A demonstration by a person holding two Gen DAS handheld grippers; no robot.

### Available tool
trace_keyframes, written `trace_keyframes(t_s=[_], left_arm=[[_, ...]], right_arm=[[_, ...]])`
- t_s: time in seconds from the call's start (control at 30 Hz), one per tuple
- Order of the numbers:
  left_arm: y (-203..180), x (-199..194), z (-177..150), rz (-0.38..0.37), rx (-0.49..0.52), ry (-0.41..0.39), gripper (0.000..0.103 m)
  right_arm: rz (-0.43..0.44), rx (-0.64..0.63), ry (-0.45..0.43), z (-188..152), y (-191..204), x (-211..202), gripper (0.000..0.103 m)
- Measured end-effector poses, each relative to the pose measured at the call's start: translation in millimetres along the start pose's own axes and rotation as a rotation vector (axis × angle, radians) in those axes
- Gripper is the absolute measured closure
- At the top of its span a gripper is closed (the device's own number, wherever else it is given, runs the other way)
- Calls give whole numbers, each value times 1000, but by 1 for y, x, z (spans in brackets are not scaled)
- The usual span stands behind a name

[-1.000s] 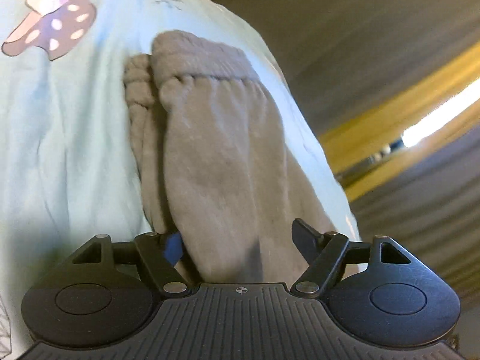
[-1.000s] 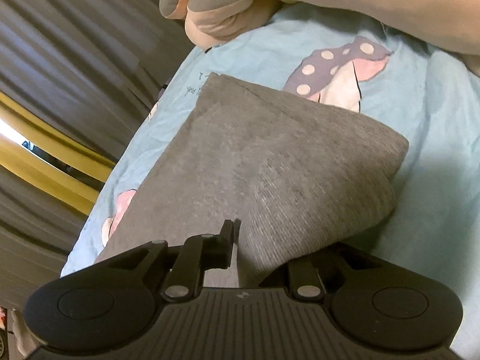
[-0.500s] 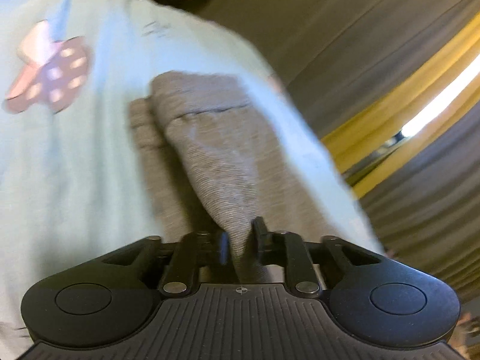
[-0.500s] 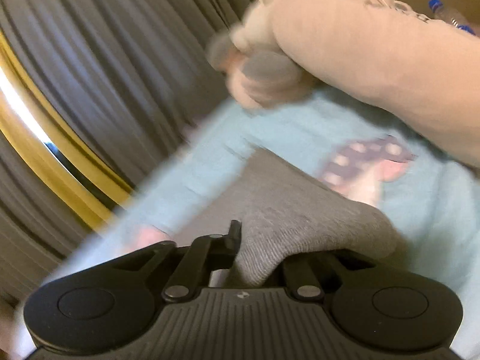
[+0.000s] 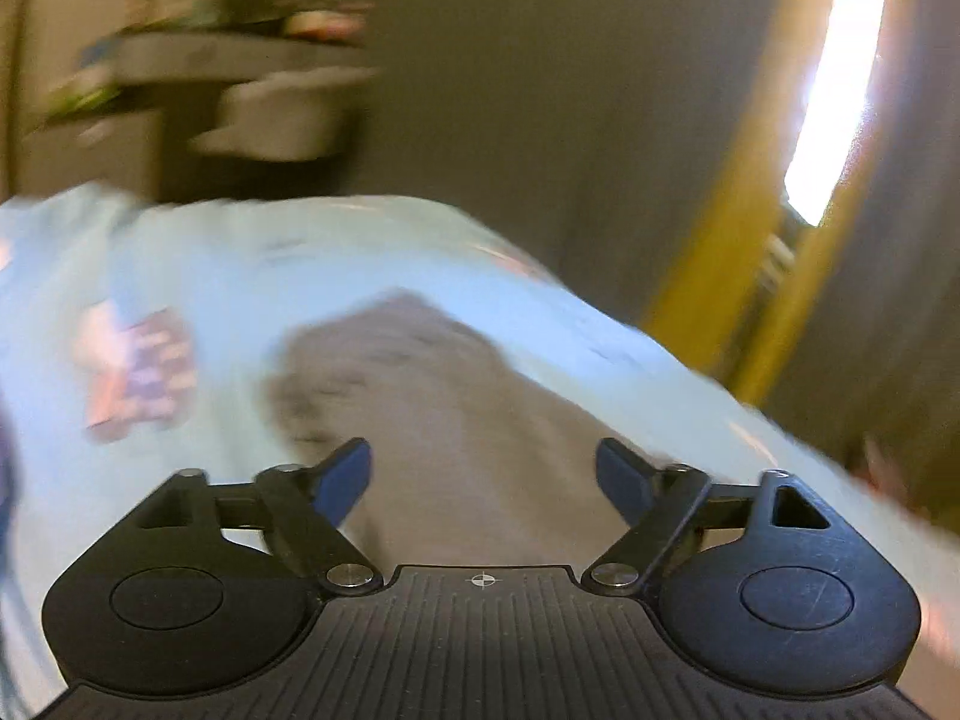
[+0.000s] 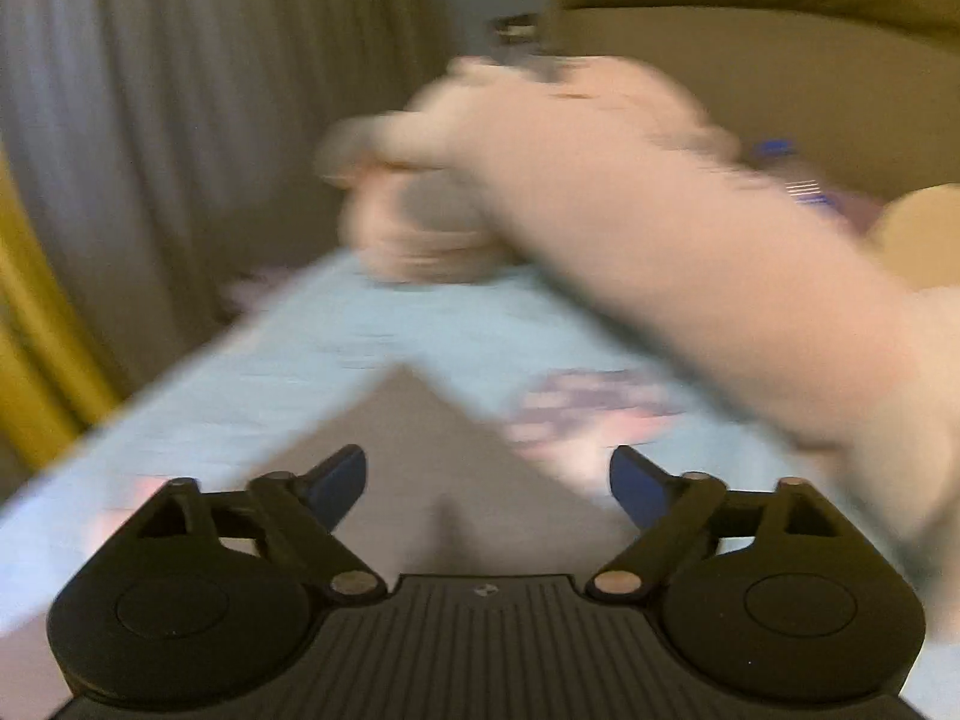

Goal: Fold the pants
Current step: 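Open both grippers and release the folded fabric, then grasp the grey pant leg cuff with the right gripper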

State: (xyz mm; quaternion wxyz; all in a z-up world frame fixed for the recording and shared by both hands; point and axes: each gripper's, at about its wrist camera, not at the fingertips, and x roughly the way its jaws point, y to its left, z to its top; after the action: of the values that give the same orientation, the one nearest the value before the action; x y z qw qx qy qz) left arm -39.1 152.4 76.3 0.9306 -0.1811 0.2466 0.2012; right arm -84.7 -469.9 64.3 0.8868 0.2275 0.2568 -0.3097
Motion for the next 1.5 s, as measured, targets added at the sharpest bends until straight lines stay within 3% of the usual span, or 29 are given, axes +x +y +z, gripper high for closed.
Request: trace_keyframes(t_s=[0.1,0.17,0.3,0.37,0.43,0.5,0.53,0.67,0.83,0.97,1.07,1.17,1.33,1.43,1.5], left_arm=[[-46,23,-21,-59,135,82,8],[-67,45,-36,-78,201,172,8],[-71,81,-57,119,291,233,5],[-54,85,-51,177,196,220,6],[-44,86,-42,247,162,178,6],[-45,84,-37,329,202,138,7],[-47,82,-36,336,229,131,7],[-64,71,-38,248,312,139,7],[-130,58,-54,126,525,85,6],[-169,81,-69,13,551,130,6],[-182,109,-85,81,622,164,4],[-175,115,-81,112,604,123,0],[-149,107,-62,309,632,62,1],[-124,84,-51,241,558,130,1],[-111,66,-53,142,456,194,1]], right_arm=[[158,-76,80,-20,43,9,12],[251,-119,182,-43,69,22,12],[275,-190,377,-63,98,52,12],[255,-191,441,-65,97,64,9],[245,-184,501,-69,96,75,5],[242,-196,504,-70,100,77,4],[231,-207,504,-72,103,79,4],[179,-236,465,-79,116,83,4],[143,-225,420,-82,120,85,4],[129,-238,413,-84,124,89,4],[130,-227,404,-84,124,91,4],[128,-218,395,-84,124,95,4],[135,-194,381,-83,122,100,4],[141,-180,380,-82,120,101,4],[143,-184,383,-82,120,100,4]])
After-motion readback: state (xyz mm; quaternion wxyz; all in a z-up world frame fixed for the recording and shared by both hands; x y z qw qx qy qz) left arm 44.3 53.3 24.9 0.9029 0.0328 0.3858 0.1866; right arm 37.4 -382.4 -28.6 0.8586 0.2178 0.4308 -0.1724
